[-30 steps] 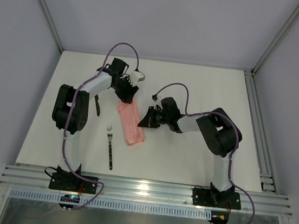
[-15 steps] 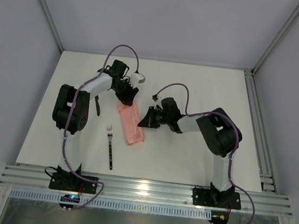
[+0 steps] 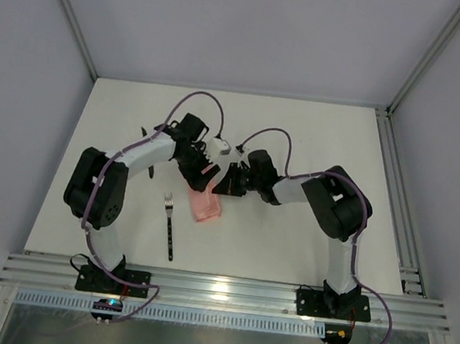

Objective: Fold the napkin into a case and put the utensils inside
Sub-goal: Stuff the top corner of the smaller-rectangle-folded napkin into the folded napkin.

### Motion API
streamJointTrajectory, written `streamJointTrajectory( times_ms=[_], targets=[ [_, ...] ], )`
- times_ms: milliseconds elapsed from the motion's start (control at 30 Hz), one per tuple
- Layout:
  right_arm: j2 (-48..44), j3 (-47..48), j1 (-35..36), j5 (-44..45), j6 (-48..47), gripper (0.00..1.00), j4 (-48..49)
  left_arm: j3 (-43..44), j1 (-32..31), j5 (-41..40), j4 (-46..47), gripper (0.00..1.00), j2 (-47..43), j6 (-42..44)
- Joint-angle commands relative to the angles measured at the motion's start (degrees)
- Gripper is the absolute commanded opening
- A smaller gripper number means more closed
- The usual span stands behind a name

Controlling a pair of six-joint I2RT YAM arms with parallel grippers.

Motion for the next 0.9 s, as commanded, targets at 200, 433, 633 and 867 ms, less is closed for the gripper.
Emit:
streamJointTrajectory(
  times_ms=[200,433,633,867],
  targets=[
    [-1.0,-1.6,0.5,2.8,0.7,0.04,1.9,-8.7,-9.6,-8.5,8.3,0.68,0.7,-2.7],
    [-1.8,-2.1,0.5,2.5,0.8,0.04,2.3,-6.5,-9.9,-5.4,8.8,0.5,4.4,-3.4],
    [-2.4,-2.4,0.5,2.5,0.8,0.04,2.3,-4.6,-9.8,-3.8,8.3,0.18,5.3,-4.3],
    [-2.4,-2.9,0.4,2.4,1.0,0.04,2.8,-4.3,-9.8,-2.2,7.9,0.0,4.2,-4.4]
  ],
)
